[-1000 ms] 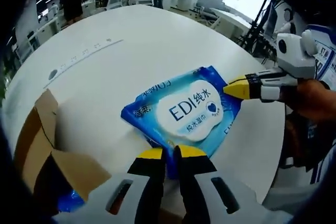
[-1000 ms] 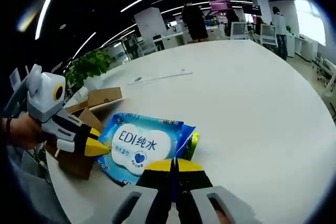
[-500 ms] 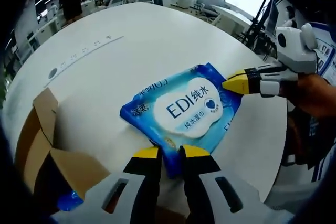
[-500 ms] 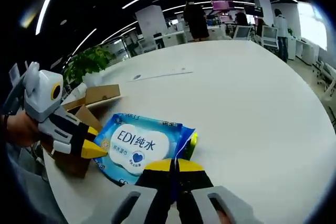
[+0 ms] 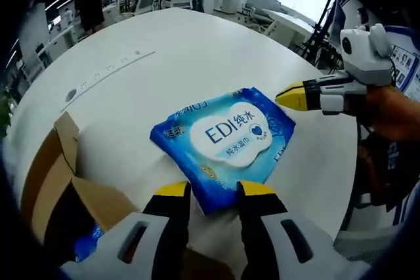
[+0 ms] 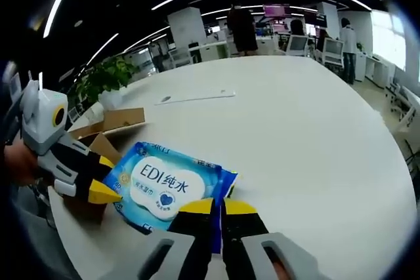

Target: Operate the shoe box by opening the lid, removing the specified soft item, and placing it in the target area until the item is outside and the box remains undamaged.

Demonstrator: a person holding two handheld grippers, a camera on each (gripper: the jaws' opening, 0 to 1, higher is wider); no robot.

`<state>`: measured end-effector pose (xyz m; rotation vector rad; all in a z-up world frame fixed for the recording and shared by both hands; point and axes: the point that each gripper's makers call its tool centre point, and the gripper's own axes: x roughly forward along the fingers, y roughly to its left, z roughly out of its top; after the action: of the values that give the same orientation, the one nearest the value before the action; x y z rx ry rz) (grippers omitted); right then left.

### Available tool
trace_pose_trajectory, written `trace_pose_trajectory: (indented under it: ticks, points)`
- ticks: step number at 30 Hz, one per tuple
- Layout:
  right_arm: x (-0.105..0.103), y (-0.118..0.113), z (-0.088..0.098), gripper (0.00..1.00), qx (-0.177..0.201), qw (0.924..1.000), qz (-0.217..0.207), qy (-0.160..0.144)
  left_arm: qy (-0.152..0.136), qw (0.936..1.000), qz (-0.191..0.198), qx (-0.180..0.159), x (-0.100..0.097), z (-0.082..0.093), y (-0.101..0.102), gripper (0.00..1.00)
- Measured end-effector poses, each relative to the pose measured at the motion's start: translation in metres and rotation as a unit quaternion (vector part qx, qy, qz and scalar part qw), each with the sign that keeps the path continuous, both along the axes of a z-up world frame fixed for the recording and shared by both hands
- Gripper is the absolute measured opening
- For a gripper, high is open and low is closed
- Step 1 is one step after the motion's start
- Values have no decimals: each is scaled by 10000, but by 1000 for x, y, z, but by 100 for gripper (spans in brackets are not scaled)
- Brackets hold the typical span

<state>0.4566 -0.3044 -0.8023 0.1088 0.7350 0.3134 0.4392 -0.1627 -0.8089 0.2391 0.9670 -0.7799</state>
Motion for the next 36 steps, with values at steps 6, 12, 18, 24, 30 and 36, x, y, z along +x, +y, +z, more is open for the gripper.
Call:
trace_pose_trajectory:
  ticks: [6,12,18,24,30,36]
  points:
    - [2,2,15,1,-64,9999,10,-130,-320,9994,100,-55,1,21,8,32]
    - [5,13,24,3,-159,9996,146,-198,-533,9980,270,-193,8,42,27,33]
    - [10,37,37,6,-200,9987,356,-309,-640,9967,408,-296,12,55,54,34]
    - [17,69,53,10,-195,9967,627,-472,-787,9934,638,-545,13,74,87,39]
    - [23,109,67,13,-190,9930,997,-602,-895,9906,880,-550,9,83,129,41]
    - [22,150,75,17,-164,9877,1406,-670,-914,9880,1128,-532,0,86,169,42]
